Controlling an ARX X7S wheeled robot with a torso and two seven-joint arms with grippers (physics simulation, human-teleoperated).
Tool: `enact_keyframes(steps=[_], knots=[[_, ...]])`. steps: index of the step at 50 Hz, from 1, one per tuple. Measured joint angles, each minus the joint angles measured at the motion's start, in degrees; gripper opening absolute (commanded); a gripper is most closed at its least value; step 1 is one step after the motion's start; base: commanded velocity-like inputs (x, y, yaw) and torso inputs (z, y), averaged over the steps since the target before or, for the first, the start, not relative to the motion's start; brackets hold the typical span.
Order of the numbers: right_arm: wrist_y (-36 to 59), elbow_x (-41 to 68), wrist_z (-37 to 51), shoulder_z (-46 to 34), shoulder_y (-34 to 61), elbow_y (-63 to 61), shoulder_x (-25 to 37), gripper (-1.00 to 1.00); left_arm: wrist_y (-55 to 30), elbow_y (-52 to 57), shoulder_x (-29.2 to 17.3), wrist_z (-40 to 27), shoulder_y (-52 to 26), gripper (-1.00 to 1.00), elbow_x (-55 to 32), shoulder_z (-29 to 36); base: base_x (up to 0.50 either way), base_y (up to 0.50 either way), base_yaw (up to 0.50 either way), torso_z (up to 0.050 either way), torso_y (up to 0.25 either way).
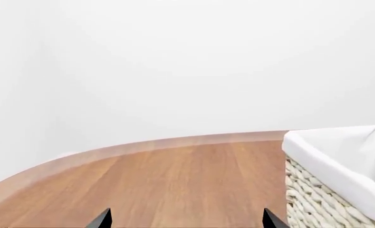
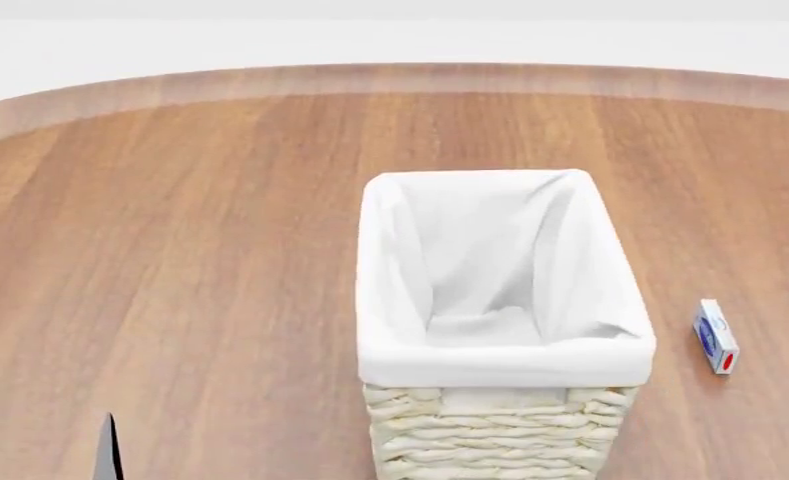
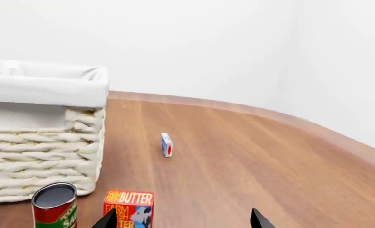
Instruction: Pick up the alphabet soup and put it in the basket.
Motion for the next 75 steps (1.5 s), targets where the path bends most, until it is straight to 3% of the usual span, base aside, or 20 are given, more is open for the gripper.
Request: enact_keyframes(steps=[75], knots=[[-10.08,-3.88,3.40,-6.99,12.26,25.47,0.91,1.00,1.03,-1.30,-1.54,-2.12,-0.17,1.00,-2.03,1.04,0.00,0.00,0.00,0.000,0.000]])
